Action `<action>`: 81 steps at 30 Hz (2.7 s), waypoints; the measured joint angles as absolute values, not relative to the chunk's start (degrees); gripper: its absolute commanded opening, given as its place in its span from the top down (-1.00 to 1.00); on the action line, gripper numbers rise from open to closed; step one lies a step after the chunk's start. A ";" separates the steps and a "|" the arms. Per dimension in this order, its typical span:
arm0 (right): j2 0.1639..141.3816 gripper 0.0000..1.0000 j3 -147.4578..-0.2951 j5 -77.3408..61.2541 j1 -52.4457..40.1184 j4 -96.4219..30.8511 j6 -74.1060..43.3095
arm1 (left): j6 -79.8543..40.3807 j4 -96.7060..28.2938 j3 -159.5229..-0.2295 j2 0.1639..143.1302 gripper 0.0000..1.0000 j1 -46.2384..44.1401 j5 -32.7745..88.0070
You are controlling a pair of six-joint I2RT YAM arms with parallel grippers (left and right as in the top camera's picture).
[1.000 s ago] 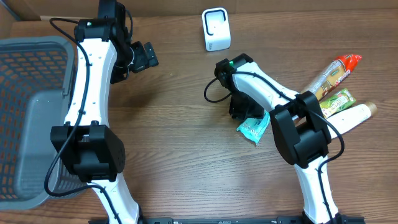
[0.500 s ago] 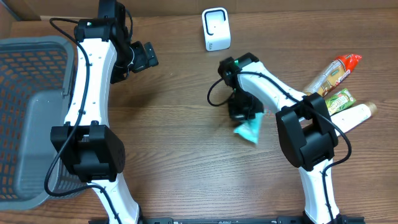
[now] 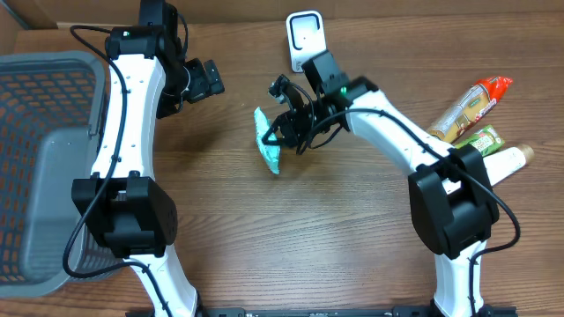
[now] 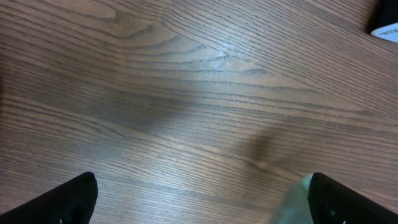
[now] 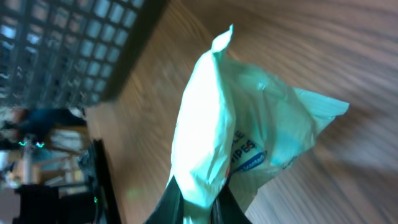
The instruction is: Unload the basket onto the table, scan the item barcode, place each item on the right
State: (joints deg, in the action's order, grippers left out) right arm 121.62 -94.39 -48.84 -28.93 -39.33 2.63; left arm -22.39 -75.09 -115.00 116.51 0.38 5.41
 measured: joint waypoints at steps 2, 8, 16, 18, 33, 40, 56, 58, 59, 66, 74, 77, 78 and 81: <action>122.04 0.92 -91.07 -50.85 -28.75 -34.96 0.27 | -22.39 -75.09 -115.00 116.51 -0.99 0.38 5.41; 123.94 0.92 -85.30 -50.61 -27.22 -29.32 -5.52 | -22.39 -75.07 -115.00 116.51 -0.99 0.38 5.41; 125.03 0.92 -84.68 -44.62 -26.39 -30.85 -7.42 | -22.41 -75.07 -115.00 116.51 -0.99 0.38 5.41; 125.01 0.88 -84.71 -43.42 -26.37 -32.01 -7.49 | -22.39 -75.07 -115.00 116.51 -0.99 0.38 5.41; 124.14 0.05 -85.65 -31.62 -22.31 -44.07 -7.68 | -22.39 -75.09 -115.00 116.51 -0.99 0.38 5.41; 123.61 -0.05 -87.31 -24.97 -18.20 -49.98 -6.70 | -22.39 -75.05 -115.00 116.51 -0.99 0.38 5.41; 125.32 -0.54 -99.11 -22.44 -20.01 -47.16 20.97 | -22.41 -75.00 -115.00 116.51 -0.99 0.38 5.41; 125.32 -0.52 -99.11 -22.46 -21.87 -45.76 23.22 | -22.39 -75.00 -115.00 116.51 -0.99 0.38 5.41; 125.32 -0.50 -99.11 -22.46 -22.94 -45.28 24.08 | -22.39 -75.00 -115.00 116.51 -0.99 0.38 5.41; 125.36 -0.39 -99.11 -22.81 -29.80 -45.32 25.71 | -22.39 -75.00 -115.00 116.51 -0.99 0.38 5.41; 127.83 -0.35 -98.98 -23.07 -30.98 -47.68 24.38 | -22.39 -75.00 -115.00 116.51 -0.99 0.38 5.41; 128.01 -0.33 -98.98 -21.21 -30.28 -47.24 21.34 | -22.39 -75.00 -115.00 116.51 -0.99 0.38 5.41; 128.01 -0.33 -98.98 -19.92 -30.02 -46.96 19.90 | -22.39 -75.00 -115.00 116.51 -0.99 0.38 5.41; 128.01 -0.32 -98.98 -16.38 -28.25 -46.98 13.93 | -22.39 -75.00 -115.00 116.51 -0.98 0.38 5.41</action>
State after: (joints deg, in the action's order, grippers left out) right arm 128.01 -98.98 -16.38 -28.25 -46.98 13.93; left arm -22.39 -75.00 -115.00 116.51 0.38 5.41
